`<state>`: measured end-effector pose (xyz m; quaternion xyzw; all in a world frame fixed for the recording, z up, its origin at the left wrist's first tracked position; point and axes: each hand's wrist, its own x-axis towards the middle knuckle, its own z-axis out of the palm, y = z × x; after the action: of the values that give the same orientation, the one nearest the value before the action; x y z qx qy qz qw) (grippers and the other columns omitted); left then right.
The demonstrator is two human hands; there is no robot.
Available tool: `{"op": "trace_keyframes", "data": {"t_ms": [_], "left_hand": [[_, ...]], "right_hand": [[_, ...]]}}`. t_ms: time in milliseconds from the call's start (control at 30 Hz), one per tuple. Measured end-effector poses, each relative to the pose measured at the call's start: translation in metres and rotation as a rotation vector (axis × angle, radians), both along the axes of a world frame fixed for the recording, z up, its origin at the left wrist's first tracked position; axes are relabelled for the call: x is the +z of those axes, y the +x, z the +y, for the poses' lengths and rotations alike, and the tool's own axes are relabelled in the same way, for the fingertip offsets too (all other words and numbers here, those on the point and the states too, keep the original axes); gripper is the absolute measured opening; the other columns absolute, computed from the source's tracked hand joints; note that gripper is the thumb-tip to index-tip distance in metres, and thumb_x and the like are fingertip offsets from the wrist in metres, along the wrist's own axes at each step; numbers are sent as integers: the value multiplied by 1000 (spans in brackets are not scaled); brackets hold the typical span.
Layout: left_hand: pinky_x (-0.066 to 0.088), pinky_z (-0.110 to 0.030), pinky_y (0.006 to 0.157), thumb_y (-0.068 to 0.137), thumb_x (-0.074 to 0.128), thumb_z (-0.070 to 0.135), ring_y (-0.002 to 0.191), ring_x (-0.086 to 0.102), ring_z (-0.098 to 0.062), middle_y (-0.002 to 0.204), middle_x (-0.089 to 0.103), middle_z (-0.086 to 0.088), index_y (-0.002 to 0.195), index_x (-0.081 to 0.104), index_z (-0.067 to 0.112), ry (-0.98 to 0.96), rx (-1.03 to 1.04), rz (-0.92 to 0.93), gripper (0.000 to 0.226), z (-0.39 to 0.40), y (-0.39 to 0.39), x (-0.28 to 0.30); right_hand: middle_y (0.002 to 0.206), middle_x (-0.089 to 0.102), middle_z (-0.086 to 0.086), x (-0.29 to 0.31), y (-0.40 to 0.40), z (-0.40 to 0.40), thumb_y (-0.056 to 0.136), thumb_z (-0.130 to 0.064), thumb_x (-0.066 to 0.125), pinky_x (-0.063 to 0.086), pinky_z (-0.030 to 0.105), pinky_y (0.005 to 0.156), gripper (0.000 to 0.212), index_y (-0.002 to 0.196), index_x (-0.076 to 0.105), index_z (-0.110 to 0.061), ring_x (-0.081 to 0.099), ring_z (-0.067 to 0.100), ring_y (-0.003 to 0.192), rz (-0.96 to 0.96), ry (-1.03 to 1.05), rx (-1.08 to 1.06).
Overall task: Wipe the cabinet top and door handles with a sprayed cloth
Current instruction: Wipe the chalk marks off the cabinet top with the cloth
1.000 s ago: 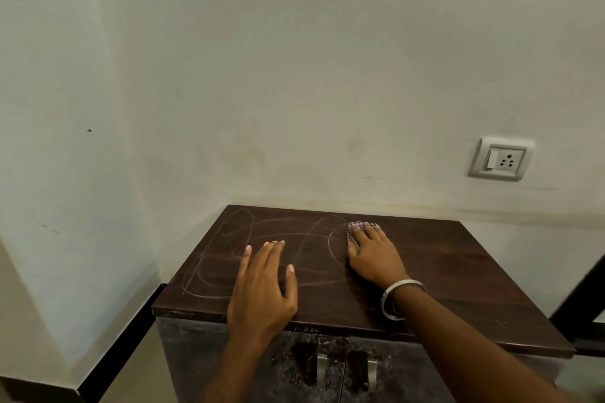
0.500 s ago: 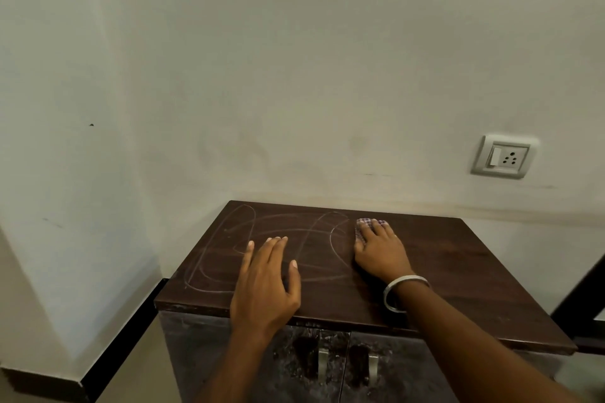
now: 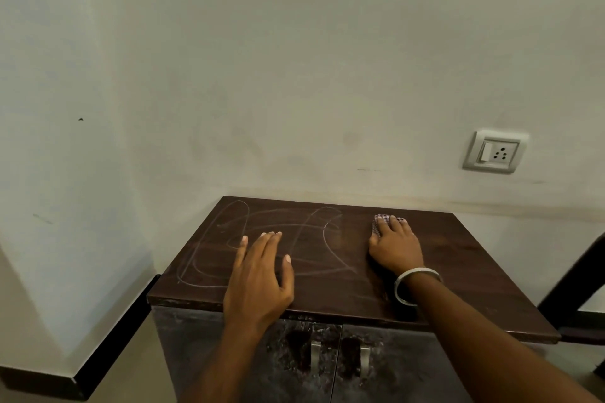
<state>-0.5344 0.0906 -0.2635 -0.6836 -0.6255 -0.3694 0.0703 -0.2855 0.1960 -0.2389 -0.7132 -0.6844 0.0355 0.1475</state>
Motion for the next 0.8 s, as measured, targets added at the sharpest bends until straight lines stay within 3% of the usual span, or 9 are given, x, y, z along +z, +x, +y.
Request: {"op": "trace_keyframes", "data": {"t_ms": [300,567,800], "left_hand": [[12,-34,121,93,32,42,137,35,-10,143,48,-1,141,44,16,8,-3,-10,56,-1,-1,1],[15,-38,121,94,30,43,137,37,-11,143,49,-1,140,45,15,4,-15,2,56,0,0,0],[16,-38,121,93,30,42,136,38,-12,142,50,-2,140,45,15,0,-2,23,57,0,0,0]], "right_hand": [[162,16,4,-4,-49,-7,101,-37,29,11,40,123,56,154,22,-21,8,23,151,23,18,210],[163,12,5,0,8,-2,100,-39,27,7,38,123,58,155,19,-21,6,23,151,-18,-45,60],[162,16,5,-2,-47,-23,99,-38,31,12,41,123,57,154,23,-21,8,25,150,1,23,173]]}}
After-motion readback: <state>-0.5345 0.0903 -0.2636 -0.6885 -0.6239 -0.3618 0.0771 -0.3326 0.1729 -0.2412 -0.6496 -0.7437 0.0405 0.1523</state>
